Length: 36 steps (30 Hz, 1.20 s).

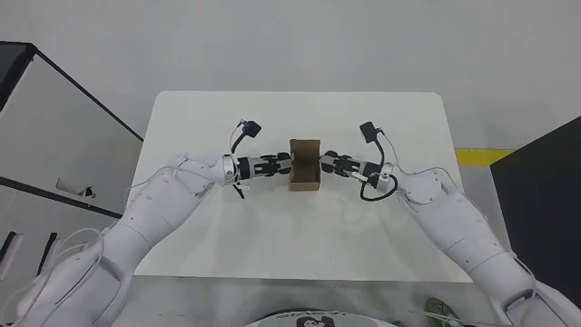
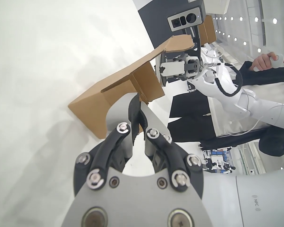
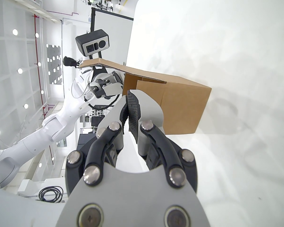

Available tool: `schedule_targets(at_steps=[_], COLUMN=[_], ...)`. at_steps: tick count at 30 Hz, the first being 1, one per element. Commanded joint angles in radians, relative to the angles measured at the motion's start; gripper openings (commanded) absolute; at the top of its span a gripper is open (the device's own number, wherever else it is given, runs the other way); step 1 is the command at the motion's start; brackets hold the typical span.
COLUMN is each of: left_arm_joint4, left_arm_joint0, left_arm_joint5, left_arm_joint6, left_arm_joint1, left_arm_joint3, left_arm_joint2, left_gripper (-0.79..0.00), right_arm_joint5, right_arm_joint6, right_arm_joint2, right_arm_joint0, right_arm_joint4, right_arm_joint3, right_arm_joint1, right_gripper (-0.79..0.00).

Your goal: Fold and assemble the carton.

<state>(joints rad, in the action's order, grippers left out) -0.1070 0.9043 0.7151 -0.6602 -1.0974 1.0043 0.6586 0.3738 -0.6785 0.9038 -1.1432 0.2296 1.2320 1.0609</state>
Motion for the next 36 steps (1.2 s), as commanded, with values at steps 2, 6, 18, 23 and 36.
schedule_targets(at_steps=[2, 6, 18, 23, 36], left_arm_joint4=[0.002, 0.018, 0.053, 0.058, 0.04], left_arm_joint0=[-0.005, -0.01, -0.004, 0.002, 0.035], left_arm_joint5=[0.002, 0.003, 0.008, 0.015, 0.015], left_arm_joint6=[-0.004, -0.003, 0.007, 0.008, -0.043], left_arm_joint1=[-0.008, -0.018, -0.033, -0.031, -0.025], left_arm_joint3=[-0.011, -0.022, -0.031, -0.03, 0.027], left_arm_joint2=[-0.005, -0.008, 0.0, 0.02, 0.051], left_gripper=[-0.785, -0.785, -0.785, -0.785, -0.785], right_arm_joint5=[-0.001, -0.01, -0.039, -0.046, -0.05], right_arm_joint6=[0.001, 0.001, 0.023, 0.031, 0.029], right_arm_joint2=[-0.009, -0.023, -0.044, -0.042, -0.031], right_arm_joint0=[0.008, 0.02, 0.037, 0.034, 0.025], right_arm_joint4=[-0.002, -0.017, -0.077, -0.098, -0.112], right_arm_joint3=[-0.011, -0.022, -0.032, -0.025, -0.019], right_arm_joint1=[0.007, 0.016, 0.036, 0.039, 0.048], right_gripper=[-0.785, -0.785, -0.785, -0.785, -0.785])
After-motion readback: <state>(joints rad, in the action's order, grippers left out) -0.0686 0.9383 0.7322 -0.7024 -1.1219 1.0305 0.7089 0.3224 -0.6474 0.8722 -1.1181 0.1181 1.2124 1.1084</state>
